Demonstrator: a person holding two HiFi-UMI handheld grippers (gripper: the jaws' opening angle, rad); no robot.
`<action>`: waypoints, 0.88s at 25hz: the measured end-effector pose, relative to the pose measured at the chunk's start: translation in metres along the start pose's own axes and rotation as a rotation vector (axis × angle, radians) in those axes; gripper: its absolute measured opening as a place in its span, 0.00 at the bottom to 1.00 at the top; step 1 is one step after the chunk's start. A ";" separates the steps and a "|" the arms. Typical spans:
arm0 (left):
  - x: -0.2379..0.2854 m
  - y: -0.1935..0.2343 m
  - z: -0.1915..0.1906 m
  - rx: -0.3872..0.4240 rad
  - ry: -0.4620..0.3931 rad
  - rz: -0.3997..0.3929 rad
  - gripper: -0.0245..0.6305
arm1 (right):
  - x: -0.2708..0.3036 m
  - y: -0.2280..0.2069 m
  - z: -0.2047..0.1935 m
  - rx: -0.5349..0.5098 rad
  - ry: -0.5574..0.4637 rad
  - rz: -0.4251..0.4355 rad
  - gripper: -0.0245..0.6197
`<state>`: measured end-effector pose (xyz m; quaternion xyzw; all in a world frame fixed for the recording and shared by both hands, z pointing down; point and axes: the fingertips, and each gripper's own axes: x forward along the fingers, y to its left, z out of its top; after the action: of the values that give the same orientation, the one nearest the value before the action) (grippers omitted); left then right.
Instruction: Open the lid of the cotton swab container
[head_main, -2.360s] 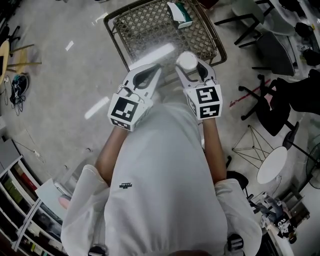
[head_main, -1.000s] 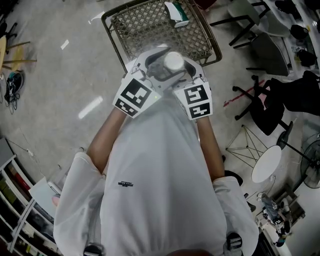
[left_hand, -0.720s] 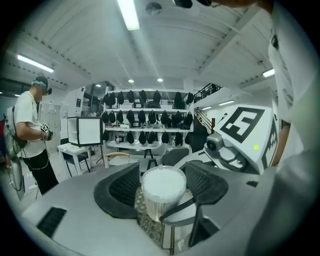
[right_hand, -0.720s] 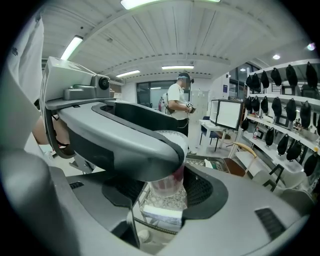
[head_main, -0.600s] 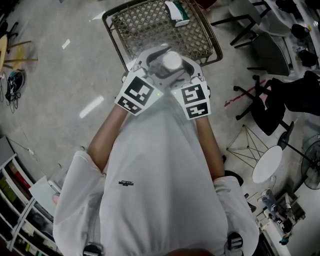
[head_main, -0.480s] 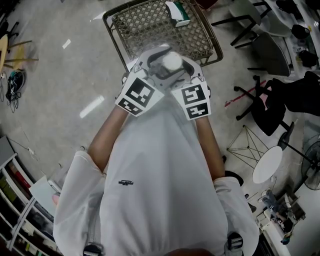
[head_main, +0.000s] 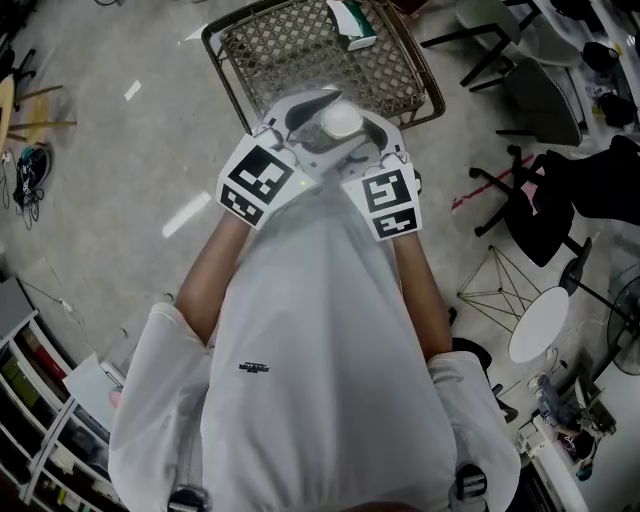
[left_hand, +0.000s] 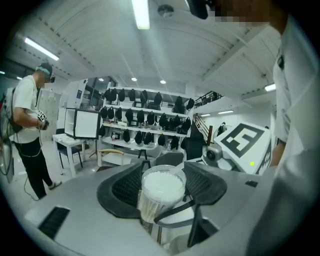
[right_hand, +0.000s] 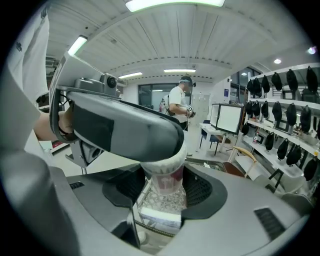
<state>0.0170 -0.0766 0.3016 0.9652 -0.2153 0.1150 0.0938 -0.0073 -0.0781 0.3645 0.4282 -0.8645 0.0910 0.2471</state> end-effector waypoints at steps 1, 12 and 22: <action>0.000 -0.001 0.002 -0.011 -0.004 -0.008 0.44 | -0.001 0.000 0.000 -0.002 -0.004 0.001 0.39; -0.007 0.009 0.012 -0.369 -0.056 -0.203 0.44 | -0.007 0.000 0.005 -0.052 -0.081 0.061 0.39; -0.006 0.011 0.028 -0.253 -0.065 -0.178 0.44 | -0.007 -0.007 0.016 -0.081 -0.111 0.065 0.39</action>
<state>0.0122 -0.0901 0.2747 0.9641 -0.1447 0.0472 0.2174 -0.0040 -0.0830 0.3465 0.3940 -0.8932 0.0400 0.2128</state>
